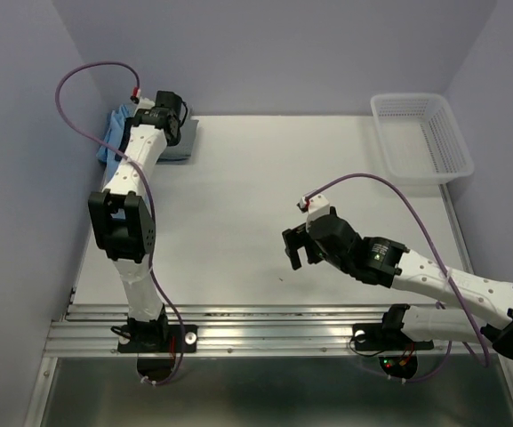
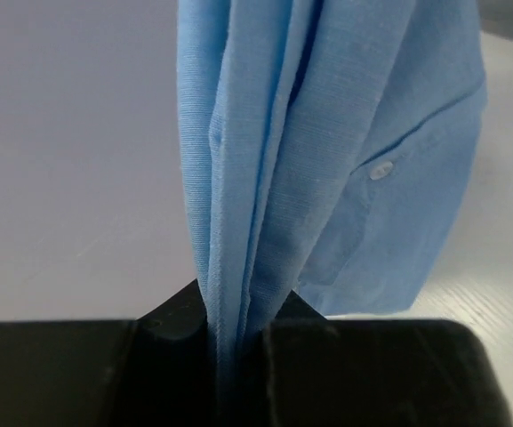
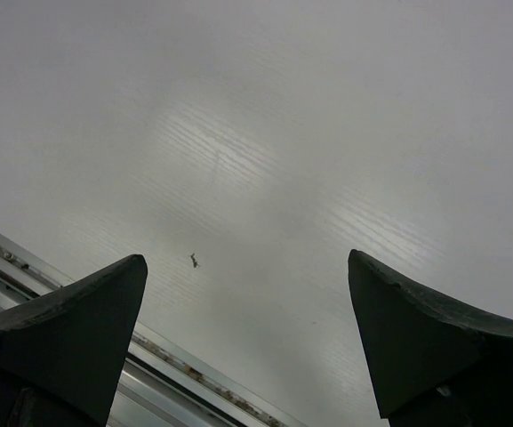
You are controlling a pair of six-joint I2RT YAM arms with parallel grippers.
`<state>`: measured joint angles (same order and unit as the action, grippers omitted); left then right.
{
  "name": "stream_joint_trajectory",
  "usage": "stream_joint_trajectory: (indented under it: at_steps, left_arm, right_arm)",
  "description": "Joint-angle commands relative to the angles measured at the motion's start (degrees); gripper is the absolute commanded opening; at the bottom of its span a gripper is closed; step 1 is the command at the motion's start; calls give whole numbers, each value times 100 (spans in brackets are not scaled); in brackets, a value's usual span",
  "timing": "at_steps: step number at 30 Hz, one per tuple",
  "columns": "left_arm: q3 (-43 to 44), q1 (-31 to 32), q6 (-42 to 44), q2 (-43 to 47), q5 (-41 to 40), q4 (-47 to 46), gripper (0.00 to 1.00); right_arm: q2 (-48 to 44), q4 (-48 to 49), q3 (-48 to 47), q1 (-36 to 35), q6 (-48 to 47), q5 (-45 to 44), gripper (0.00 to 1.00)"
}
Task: Fold and stack the long sleeve shirts
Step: Neatly place the folded shirt to the corner
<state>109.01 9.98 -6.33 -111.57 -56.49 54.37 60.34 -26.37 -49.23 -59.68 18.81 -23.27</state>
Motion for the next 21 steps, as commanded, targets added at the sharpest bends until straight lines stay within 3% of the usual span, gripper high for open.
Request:
stream_joint_trajectory:
  at_steps: [1, 5, 10, 14, 21]
  left_arm:
    - [-108, -137, -26, 207, -468, 56, 0]
    - [207, -76, -560, -242, -521, 529, 0]
    - [411, 469, -1457, -971, -206, 997, 0]
    - [278, 1425, -2231, -1375, 671, 988, 0]
    - [998, 2332, -2865, -2254, 1904, 953, 0]
  right_arm:
    - [-101, -17, 37, -26, -166, -204, 100]
    - [-75, -17, 28, -26, -185, -319, 100]
    - [-154, -8, 116, -26, -79, -380, 100]
    - [-171, -17, 116, -26, -61, -328, 100]
    - [-206, -17, 107, -26, -53, -266, 100]
